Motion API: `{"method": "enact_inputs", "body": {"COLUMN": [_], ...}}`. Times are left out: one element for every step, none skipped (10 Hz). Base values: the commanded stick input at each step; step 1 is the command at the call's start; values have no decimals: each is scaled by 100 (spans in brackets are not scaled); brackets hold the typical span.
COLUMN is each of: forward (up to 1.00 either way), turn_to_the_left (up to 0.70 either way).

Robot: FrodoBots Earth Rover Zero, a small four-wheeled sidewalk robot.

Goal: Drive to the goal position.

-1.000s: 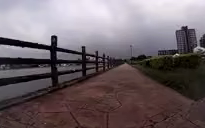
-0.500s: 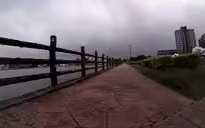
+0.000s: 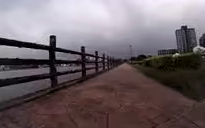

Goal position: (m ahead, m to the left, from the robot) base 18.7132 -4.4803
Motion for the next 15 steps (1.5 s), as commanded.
{"method": "enact_inputs", "body": {"forward": [100, 100, 100, 100, 100, 100, 100, 100, 100, 100, 100, 100, 100, 100, 100], "turn_to_the_left": [0, 0, 0, 0, 0, 0, -5, -40, -40, -39, -5, 0, 0, 0, -36]}}
